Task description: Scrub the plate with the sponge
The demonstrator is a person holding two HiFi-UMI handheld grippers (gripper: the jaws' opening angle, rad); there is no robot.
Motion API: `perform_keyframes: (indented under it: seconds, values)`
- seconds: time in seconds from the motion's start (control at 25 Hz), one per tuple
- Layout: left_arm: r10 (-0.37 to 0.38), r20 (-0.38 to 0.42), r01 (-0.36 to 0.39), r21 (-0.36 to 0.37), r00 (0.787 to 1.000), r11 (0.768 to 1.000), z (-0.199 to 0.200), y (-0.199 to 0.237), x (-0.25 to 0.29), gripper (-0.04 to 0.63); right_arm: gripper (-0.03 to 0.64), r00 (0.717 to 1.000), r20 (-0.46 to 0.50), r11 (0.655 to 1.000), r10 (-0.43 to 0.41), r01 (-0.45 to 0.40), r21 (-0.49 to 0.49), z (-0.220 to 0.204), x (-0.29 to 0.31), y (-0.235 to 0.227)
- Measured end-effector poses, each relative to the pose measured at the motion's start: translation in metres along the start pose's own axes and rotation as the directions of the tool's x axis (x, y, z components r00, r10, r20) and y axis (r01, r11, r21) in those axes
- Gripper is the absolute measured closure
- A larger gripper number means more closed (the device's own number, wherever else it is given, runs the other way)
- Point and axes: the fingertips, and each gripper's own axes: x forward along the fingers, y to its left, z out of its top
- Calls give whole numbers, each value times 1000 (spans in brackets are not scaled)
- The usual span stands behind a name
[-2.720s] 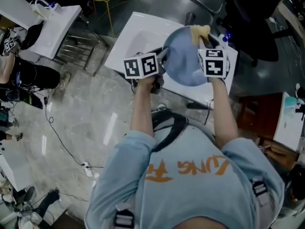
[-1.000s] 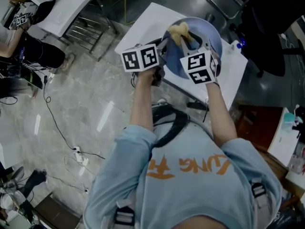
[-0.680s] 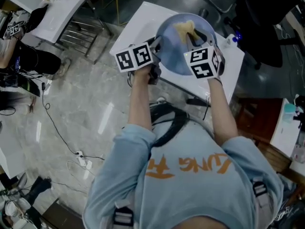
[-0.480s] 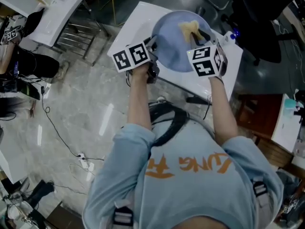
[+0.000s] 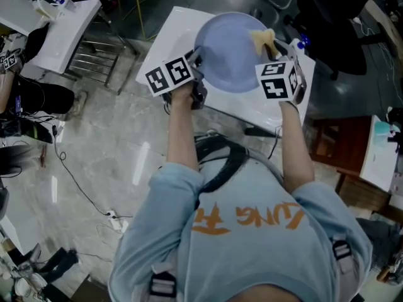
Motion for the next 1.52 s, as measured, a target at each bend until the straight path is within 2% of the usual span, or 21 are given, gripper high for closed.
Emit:
perform_keyframes:
  seconds: [0.16, 0.28, 0.44, 0.56, 0.68, 0.88, 1.08, 1.28, 1.4, 1.52]
  values:
    - [-9, 12, 9, -8, 1000, 1000, 7, 0, 5, 566, 522, 998, 5, 998, -56, 56, 37, -4, 0, -18]
    - [-26, 25, 26, -19, 999, 999, 11, -2, 9, 566, 522, 999, 42, 997, -32, 30, 65, 9, -6, -20]
    - [-80, 63, 84, -64, 995, 994, 22, -10, 11, 566, 520, 983, 173, 992, 58, -76, 98, 52, -21, -9]
    - [-94, 87, 102, -83, 992, 991, 30, -10, 12, 566, 520, 956, 246, 977, 160, -190, 101, 82, -30, 19]
    - [-89, 103, 100, -105, 991, 989, 35, -5, 13, 566, 520, 924, 269, 952, 271, -299, 70, 101, -30, 60]
    - [-105, 134, 128, -182, 985, 975, 37, 7, 15, 566, 520, 891, 207, 906, 404, -421, 46, 99, -19, 115]
    - [-92, 137, 121, -226, 986, 967, 32, 20, 16, 566, 522, 877, 148, 880, 458, -470, 67, 90, -10, 138]
    - [-60, 140, 93, -249, 988, 964, 31, 32, 16, 566, 525, 849, 111, 845, 517, -527, 91, 86, -4, 152]
    - [-49, 134, 80, -238, 990, 968, 33, 35, 18, 566, 525, 853, 80, 850, 516, -521, 72, 84, 1, 153]
    - [-53, 124, 80, -225, 991, 971, 32, 36, 23, 566, 525, 884, 27, 883, 467, -468, 28, 72, 12, 146]
